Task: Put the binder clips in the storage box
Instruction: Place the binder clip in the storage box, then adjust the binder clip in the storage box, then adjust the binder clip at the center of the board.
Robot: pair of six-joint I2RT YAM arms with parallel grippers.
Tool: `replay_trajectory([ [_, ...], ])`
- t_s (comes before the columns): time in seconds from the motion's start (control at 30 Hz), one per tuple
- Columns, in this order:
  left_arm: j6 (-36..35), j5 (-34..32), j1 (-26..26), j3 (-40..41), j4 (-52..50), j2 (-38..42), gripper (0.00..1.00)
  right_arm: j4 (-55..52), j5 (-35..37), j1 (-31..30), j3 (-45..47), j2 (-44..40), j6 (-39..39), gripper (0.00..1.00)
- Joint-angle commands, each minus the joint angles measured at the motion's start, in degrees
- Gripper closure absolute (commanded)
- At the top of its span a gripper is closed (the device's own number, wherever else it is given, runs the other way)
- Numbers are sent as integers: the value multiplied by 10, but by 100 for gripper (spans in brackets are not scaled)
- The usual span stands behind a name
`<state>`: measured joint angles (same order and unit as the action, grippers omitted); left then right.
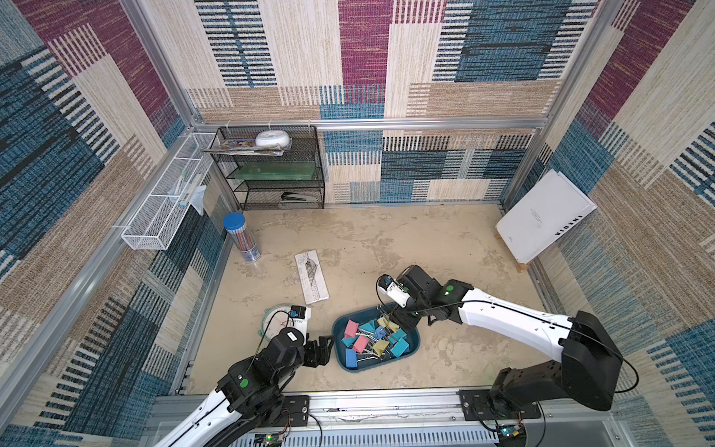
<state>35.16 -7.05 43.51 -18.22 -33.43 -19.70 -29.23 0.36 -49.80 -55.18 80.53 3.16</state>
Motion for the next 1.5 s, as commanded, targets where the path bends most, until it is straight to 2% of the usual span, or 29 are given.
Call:
replay_trajectory([
  [0.0,-6,5,0,2,9,-1,11,-2,-2,0,1,-17,-5,32],
  [0.07,-6,5,0,2,9,0,11,30,7,0,12,-16,-16,34],
  [0.2,-6,5,-1,2,9,2,11,36,62,0,-1,34,-35,49],
  [0.3,-6,6,0,3,9,3,11,48,62,0,-7,70,-36,55],
  [0.47,-7,5,0,2,7,3,11,80,58,0,-5,104,-34,58],
  [0.8,-6,5,0,2,7,5,11,103,2,-32,13,84,-26,54],
  [1.03,-6,6,0,3,9,3,11,123,58,-22,36,0,-40,46],
  [1.13,-7,5,0,2,8,2,11,127,79,18,49,-38,-68,41],
  [1.23,-5,5,0,2,9,2,11,127,53,115,66,-59,-118,40],
  [1.27,-5,5,0,3,9,2,11,127,44,151,74,-61,-136,45],
  [1.37,-6,5,0,3,9,2,11,130,8,210,86,-59,-154,74],
  [1.43,-5,5,0,3,8,1,11,128,1,214,93,-58,-153,85],
  [1.47,-5,3,0,2,7,2,11,124,-18,214,97,-56,-152,88],
])
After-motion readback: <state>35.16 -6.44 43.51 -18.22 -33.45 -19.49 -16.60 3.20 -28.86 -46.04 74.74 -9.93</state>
